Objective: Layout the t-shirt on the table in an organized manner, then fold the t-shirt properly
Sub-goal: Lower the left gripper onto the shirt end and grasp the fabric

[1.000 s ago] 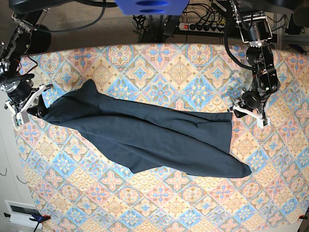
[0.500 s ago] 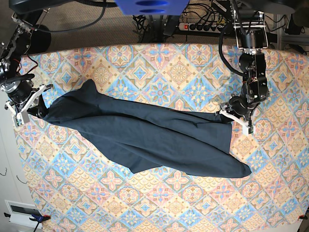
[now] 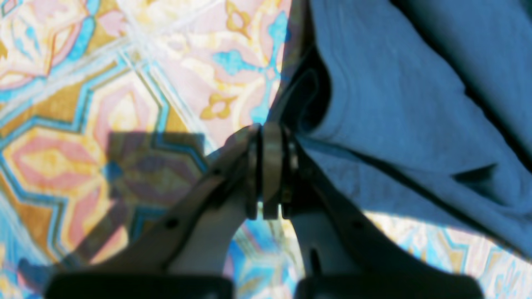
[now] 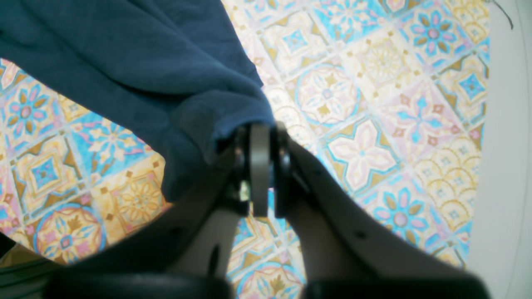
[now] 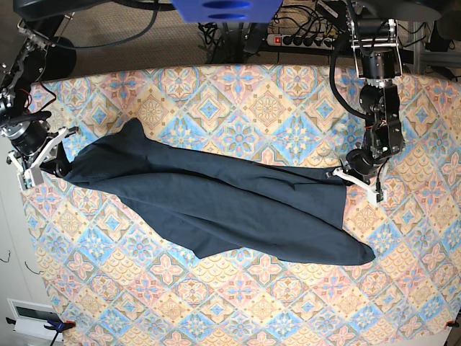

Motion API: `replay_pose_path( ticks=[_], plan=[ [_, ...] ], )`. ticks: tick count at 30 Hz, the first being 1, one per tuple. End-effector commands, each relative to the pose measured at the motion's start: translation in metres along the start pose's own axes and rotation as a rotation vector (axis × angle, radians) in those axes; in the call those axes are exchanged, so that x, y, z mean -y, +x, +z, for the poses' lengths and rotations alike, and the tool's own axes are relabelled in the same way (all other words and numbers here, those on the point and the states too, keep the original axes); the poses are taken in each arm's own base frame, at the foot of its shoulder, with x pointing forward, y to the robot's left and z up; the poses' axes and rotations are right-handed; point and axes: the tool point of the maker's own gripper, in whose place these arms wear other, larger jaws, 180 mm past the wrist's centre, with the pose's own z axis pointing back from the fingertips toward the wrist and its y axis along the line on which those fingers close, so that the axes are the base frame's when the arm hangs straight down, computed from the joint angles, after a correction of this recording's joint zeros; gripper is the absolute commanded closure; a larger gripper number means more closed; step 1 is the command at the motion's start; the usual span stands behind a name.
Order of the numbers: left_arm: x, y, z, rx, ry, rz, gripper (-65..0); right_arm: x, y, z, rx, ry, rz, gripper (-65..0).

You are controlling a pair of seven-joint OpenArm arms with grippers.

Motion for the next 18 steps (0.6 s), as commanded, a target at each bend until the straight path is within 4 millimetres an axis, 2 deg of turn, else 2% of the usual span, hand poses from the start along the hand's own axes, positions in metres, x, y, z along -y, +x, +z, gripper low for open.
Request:
replay_pose_path(
  ticks=[1, 5, 8, 14, 18],
  plan=[
    [0.004, 0.023, 0.014, 0.079, -0.034, -0.030, 0.0, 0.005, 0.015, 0.006, 0.047, -0.012, 0.023, 0.0],
    [0.012, 0.040, 0.049, 0.169, -0.101, -0.021, 0.0, 0.005, 0.015, 0.006, 0.048, -0.013, 0.022, 0.0],
    [0.010, 0.040, 0.075, 0.166, -0.137, -0.017, 0.0, 0.005, 0.015, 0.006, 0.048, -0.013, 0.022, 0.0],
    [-0.002, 0.023, 0.103, 0.153, -0.143, 0.004, 0.0, 0.005, 0.015, 0.006, 0.046, -0.012, 0.023, 0.0],
    [-0.018, 0.015, 0.104, 0.155, -0.101, 0.019, 0.0, 0.004, 0.014, 0.006, 0.045, -0.011, 0.022, 0.0]
  ],
)
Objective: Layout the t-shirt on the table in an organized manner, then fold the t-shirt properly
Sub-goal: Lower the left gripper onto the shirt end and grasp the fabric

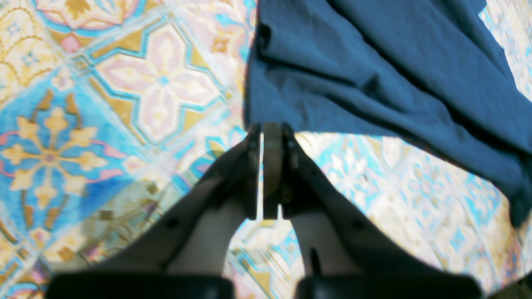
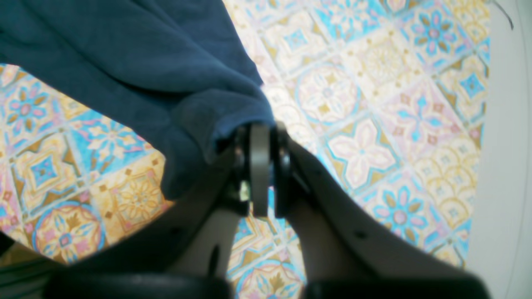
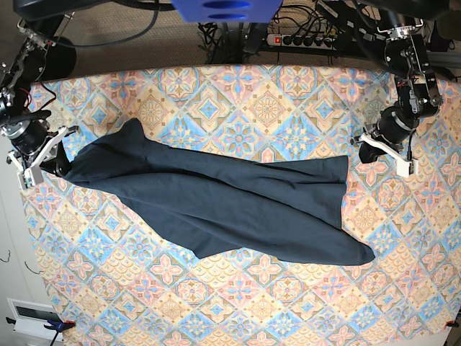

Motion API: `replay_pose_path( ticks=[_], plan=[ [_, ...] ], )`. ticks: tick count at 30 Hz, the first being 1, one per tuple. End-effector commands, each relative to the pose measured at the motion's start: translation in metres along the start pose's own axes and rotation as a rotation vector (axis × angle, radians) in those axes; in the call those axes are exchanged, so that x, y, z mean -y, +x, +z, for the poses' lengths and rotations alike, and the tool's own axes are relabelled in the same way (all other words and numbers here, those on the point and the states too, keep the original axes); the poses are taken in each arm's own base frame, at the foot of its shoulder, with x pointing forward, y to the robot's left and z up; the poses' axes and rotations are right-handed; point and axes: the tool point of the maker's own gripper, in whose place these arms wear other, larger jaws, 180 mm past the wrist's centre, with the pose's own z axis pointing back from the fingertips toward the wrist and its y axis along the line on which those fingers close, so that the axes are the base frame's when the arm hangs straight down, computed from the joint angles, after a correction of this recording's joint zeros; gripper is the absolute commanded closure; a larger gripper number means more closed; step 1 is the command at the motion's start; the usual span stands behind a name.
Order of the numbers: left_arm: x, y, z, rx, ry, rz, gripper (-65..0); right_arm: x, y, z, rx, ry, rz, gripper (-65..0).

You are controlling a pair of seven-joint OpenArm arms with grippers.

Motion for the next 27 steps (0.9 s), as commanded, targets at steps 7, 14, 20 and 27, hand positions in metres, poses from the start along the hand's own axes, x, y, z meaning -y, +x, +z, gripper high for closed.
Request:
replay_pose_path(
  ticks=[7, 14, 20, 27],
  plan=[
    [-0.016, 0.016, -0.030, 0.005, 0.063, -0.010, -14.5, 0.003, 0.015, 0.005, 0.045, -0.004, 0.025, 0.0],
    [0.004, 0.011, -0.067, -0.070, 0.010, -0.019, -47.1, 0.003, 0.015, 0.005, 0.046, -0.006, 0.025, 0.0],
    [0.004, -0.002, -0.078, -0.117, 0.009, -0.006, -44.1, 0.004, 0.016, 0.006, 0.051, -0.007, 0.024, 0.0],
    [0.012, -0.028, -0.091, -0.168, -0.011, 0.000, -40.0, 0.004, 0.016, 0.006, 0.051, -0.008, 0.024, 0.0]
  ],
)
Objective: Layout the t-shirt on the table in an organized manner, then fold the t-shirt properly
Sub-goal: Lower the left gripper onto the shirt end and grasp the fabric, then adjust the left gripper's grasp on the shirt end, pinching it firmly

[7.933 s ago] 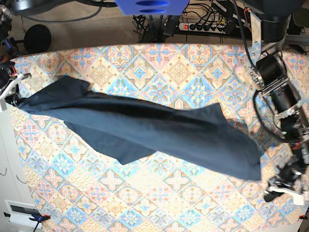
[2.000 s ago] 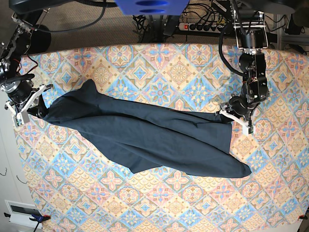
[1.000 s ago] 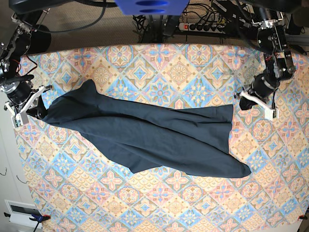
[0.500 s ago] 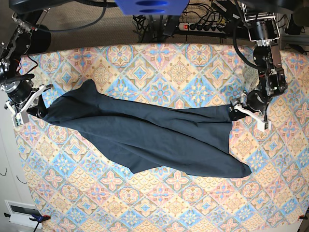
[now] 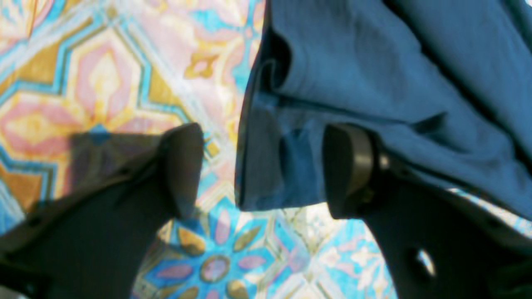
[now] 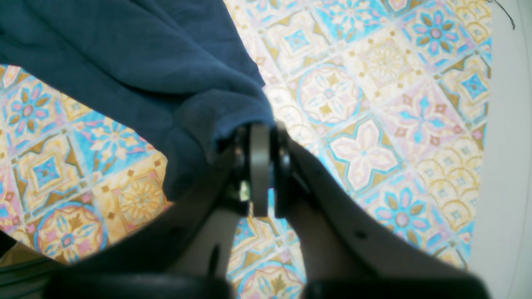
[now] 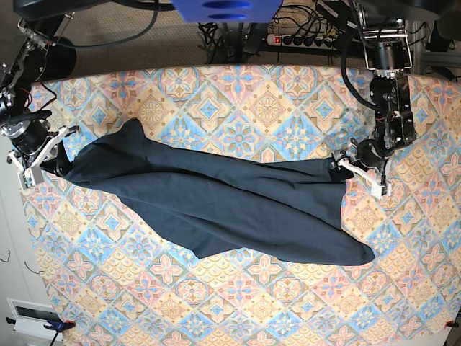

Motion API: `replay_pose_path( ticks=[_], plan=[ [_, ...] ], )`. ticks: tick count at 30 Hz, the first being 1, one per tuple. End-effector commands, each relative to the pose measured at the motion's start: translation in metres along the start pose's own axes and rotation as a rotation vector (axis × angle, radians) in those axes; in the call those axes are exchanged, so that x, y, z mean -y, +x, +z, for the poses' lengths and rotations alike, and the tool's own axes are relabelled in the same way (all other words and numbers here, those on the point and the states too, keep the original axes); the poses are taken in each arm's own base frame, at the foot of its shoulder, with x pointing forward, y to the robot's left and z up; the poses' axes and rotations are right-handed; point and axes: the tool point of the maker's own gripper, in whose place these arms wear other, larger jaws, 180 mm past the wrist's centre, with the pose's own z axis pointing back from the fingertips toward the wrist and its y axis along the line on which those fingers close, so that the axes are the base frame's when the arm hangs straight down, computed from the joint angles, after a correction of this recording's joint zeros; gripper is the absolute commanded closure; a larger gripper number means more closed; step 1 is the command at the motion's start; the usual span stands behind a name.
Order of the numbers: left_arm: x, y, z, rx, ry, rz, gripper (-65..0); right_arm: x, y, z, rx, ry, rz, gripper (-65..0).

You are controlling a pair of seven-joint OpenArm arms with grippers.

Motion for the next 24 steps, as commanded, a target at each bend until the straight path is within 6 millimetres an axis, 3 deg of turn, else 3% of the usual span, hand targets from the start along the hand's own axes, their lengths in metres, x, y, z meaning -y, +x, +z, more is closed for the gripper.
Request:
replay_pose_path(
  ticks=[1, 6, 10, 12, 19, 24],
  plan=[
    [0.009, -0.008, -0.002, -0.044, -0.027, -0.012, -37.6, 0.005, 0.017, 0.006, 0.050, -0.012, 0.026, 0.0],
    [0.049, -0.031, -0.006, -0.104, -0.194, -0.210, -15.8, 0.005, 0.018, 0.006, 0.052, -0.012, 0.026, 0.0],
    [0.056, -0.034, -0.002, -0.106, -0.250, -0.274, 0.0, 0.005, 0.018, 0.006, 0.052, -0.012, 0.026, 0.0],
    [0.033, -0.030, 0.005, -0.099, -0.204, -0.257, 0.0, 0.005, 0.017, 0.006, 0.051, -0.012, 0.025, 0.0],
    [-0.009, 0.006, 0.053, 0.063, -0.098, -0.231, 0.0, 0.005, 0.016, 0.006, 0.049, -0.011, 0.025, 0.0],
    [-0.018, 0.006, 0.052, 0.058, -0.072, -0.209, -0.6, 0.004, 0.016, 0.005, 0.048, -0.008, 0.026, 0.0]
  ],
)
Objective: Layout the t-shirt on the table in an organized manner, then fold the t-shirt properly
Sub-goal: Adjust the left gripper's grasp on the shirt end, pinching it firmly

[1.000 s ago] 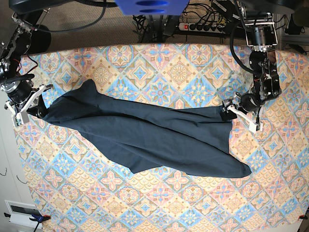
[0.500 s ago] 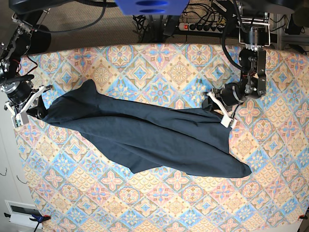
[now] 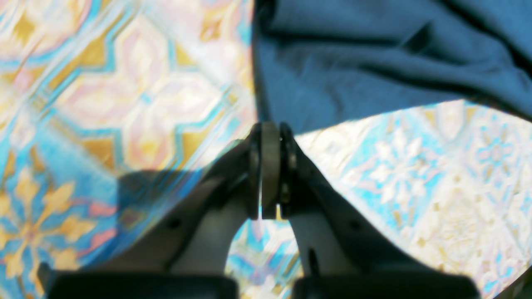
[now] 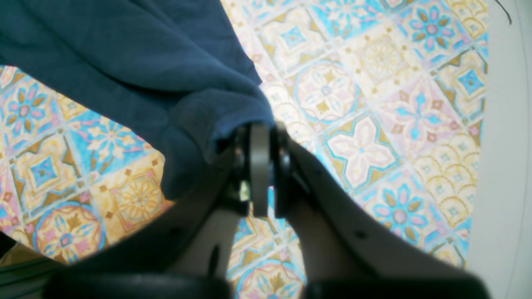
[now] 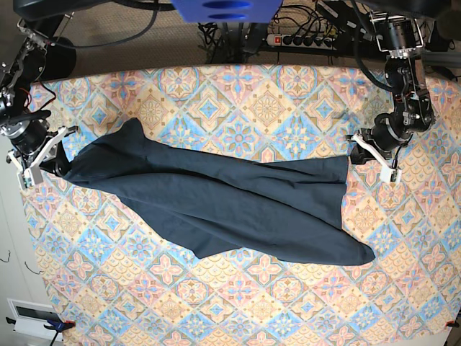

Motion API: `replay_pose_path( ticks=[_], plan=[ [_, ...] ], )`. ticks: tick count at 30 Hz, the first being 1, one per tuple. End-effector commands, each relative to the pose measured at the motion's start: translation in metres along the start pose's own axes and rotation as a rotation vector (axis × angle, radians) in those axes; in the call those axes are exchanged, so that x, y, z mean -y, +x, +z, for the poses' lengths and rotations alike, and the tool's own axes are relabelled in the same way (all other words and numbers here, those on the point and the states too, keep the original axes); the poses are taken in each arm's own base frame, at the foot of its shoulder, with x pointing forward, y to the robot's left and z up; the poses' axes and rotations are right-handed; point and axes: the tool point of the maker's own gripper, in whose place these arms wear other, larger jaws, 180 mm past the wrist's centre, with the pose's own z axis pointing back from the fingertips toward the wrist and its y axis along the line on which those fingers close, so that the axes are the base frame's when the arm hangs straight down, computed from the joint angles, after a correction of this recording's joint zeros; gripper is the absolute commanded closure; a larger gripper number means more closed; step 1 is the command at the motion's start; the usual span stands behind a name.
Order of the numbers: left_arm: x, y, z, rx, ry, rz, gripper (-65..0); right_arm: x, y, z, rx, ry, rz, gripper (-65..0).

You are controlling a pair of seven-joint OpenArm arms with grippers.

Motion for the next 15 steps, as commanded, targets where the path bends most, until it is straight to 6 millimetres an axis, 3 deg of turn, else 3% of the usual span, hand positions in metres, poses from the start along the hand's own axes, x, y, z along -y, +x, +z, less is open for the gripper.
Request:
replay_pose_path(
  ticks=[1, 5, 8, 10, 13, 15],
  plan=[
    [-0.009, 0.010, 0.002, 0.026, 0.026, 0.020, -4.1, 0.003, 0.016, 0.005, 0.048, -0.005, 0.025, 0.0],
    [-0.020, 0.008, -0.012, 0.018, 0.084, 0.171, -23.1, 0.003, 0.015, 0.005, 0.045, -0.005, 0.025, 0.0],
    [-0.019, 0.012, -0.014, 0.030, 0.083, 0.184, -36.0, 0.003, 0.015, 0.005, 0.045, -0.005, 0.025, 0.0],
    [-0.013, 0.011, -0.018, 0.036, 0.070, 0.195, -39.4, 0.003, 0.015, 0.005, 0.046, -0.006, 0.025, 0.0],
    [-0.009, 0.017, -0.021, 0.045, 0.061, 0.197, -39.2, 0.004, 0.015, 0.005, 0.046, -0.008, 0.024, 0.0],
    [-0.001, 0.012, -0.029, 0.030, 0.042, 0.218, -39.2, 0.003, 0.016, 0.005, 0.047, -0.008, 0.026, 0.0]
  ],
)
